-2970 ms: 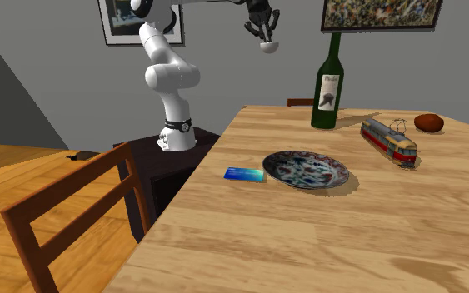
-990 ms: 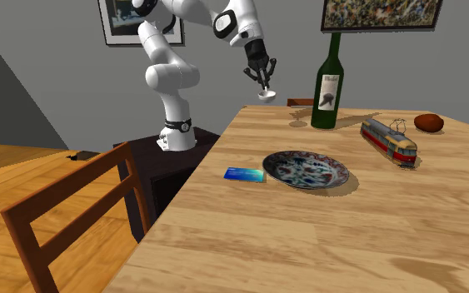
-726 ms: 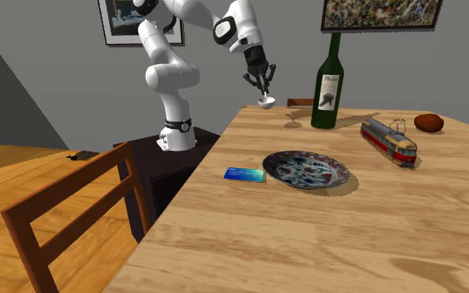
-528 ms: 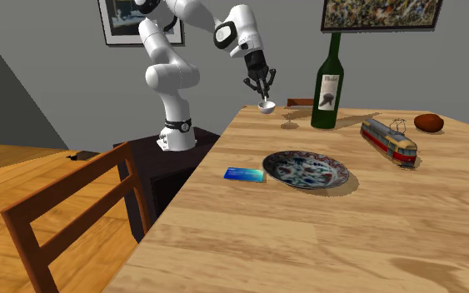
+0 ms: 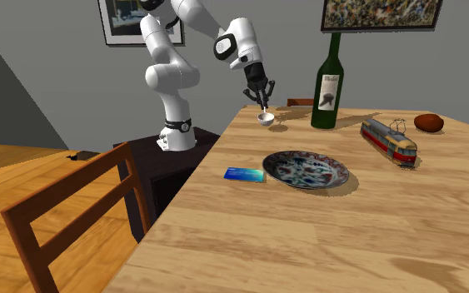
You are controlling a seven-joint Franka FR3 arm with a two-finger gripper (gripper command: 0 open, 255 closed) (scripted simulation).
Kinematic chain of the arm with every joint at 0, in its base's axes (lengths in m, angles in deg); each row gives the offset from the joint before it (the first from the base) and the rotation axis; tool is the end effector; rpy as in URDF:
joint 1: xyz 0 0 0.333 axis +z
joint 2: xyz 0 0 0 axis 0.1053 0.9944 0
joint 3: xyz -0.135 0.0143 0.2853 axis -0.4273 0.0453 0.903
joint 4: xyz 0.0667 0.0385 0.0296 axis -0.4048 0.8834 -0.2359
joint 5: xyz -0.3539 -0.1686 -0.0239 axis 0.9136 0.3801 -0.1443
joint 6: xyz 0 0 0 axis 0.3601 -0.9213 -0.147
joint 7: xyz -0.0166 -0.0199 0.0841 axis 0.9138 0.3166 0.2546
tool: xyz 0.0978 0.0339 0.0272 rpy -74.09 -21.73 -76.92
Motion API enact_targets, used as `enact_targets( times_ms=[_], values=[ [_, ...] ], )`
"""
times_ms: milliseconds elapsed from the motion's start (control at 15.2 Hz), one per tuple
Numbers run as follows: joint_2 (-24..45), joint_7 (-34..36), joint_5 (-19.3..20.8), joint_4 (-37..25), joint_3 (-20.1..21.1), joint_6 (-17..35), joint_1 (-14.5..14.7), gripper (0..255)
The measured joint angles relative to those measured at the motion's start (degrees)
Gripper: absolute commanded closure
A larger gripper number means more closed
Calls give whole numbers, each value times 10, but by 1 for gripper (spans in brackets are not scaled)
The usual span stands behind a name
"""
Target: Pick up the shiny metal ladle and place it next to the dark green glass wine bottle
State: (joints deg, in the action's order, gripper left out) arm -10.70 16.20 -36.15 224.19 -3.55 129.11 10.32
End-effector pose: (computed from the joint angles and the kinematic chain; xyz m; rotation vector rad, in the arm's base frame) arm 0.3116 0.1806 0.3780 -2.5759 1.3089 -0.5078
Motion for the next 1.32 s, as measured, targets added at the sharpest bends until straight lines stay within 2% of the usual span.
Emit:
enact_targets(
  times_ms=[330,792,858,1254,1320],
  values=[
    [39,10,2,17,21,57,-11,255],
    [46,12,2,20,24,67,-13,255],
    [46,12,2,20,24,67,-13,0],
    [46,12,2,20,24,67,-13,0],
    [33,11,-1,20,20,54,-6,0]
  ],
)
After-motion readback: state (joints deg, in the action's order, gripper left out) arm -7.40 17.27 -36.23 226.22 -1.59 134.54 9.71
